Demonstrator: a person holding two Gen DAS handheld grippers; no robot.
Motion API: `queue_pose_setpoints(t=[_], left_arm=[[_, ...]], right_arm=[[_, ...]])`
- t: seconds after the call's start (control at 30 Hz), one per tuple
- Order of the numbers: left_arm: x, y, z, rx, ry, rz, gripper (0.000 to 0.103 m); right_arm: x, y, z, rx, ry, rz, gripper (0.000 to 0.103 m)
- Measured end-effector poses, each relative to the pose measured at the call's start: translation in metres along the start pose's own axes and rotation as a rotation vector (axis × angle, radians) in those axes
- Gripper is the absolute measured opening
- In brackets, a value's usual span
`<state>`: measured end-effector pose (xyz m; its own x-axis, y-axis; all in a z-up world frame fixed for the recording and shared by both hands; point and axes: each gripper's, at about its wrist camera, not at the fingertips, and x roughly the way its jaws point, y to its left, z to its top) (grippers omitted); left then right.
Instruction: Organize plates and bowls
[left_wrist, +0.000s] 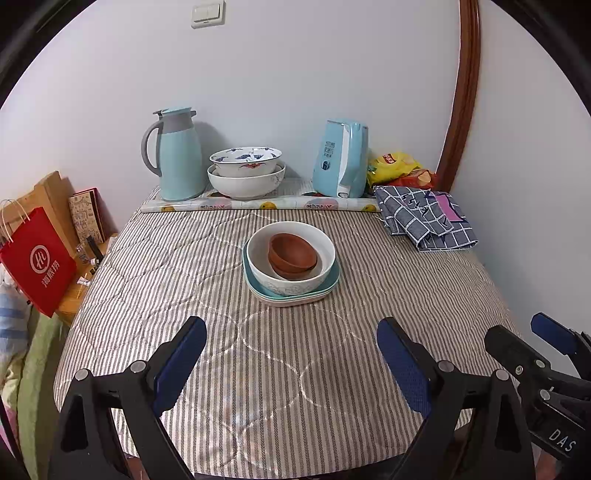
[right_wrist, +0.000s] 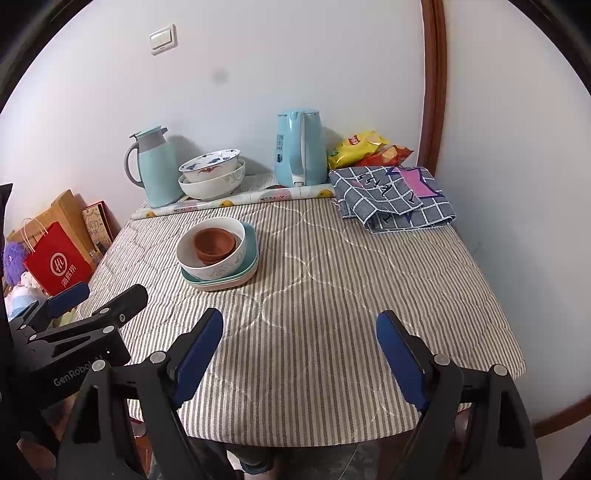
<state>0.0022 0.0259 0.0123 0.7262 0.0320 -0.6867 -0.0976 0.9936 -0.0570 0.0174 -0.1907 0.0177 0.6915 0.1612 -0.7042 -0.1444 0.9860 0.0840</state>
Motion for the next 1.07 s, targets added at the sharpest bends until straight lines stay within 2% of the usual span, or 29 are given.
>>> queue_pose_setpoints(t=[1.07], left_arm=[[0.0004,0.0002,0.0052,-0.003,0.002,-0.030,0.094]], right_arm=[[-0.0017,0.0007,0.0003,-0.008,0.004,-0.002,0.084]])
